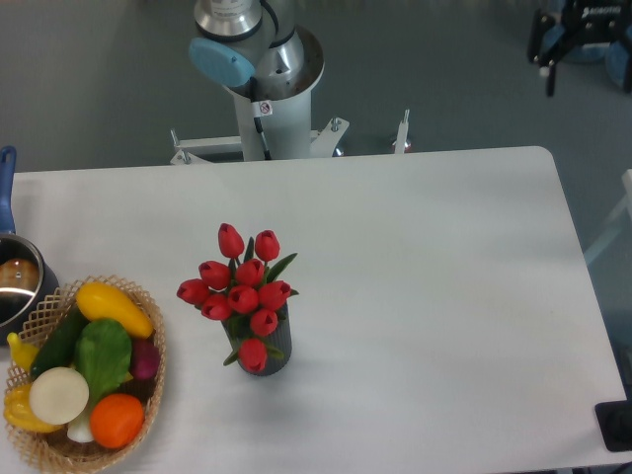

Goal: Pick up the flowers from the vase
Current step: 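Move the open gripper into view toward the red tulip bouquet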

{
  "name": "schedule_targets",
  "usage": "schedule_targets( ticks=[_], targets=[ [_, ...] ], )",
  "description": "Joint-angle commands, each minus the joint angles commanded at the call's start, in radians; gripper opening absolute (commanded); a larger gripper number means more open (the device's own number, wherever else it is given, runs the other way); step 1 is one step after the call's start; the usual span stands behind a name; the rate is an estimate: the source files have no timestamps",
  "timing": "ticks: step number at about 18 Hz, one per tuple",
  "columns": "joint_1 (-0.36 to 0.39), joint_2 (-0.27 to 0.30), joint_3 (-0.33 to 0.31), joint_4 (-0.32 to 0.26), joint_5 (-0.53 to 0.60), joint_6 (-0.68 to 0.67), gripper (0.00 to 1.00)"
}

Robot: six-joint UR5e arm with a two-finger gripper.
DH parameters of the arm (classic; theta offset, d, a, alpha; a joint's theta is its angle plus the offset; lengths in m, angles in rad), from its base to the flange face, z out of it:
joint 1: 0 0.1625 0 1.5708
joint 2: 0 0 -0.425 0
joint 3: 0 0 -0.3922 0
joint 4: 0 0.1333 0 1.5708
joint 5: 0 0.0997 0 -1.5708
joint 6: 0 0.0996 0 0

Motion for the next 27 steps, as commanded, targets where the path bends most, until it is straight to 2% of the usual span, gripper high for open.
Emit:
schedule_targets(
  ticks=[6, 8, 10, 12, 18, 21, 27],
  targets=[
    [-0.003, 0.002, -0.028, 0.021, -0.018, 0.005, 1.00],
    [0.004, 0.000, -0.061, 0.035, -0.098, 0.003, 1.00],
    [0.029, 0.002, -0.116, 0.075, -0.202, -0.002, 1.00],
    [0.037, 0.008, -0.147, 0.101, -0.218, 0.003, 1.00],
    [0.023, -0.005, -0.156, 0.098, -0.241, -0.012, 1.00],
    [-0.023, -0.002, -0.184, 0.100, -0.230, 0.014, 1.00],
    [-0.146, -0.028, -0.190, 0.095, -0.238, 0.017, 1.00]
  ],
)
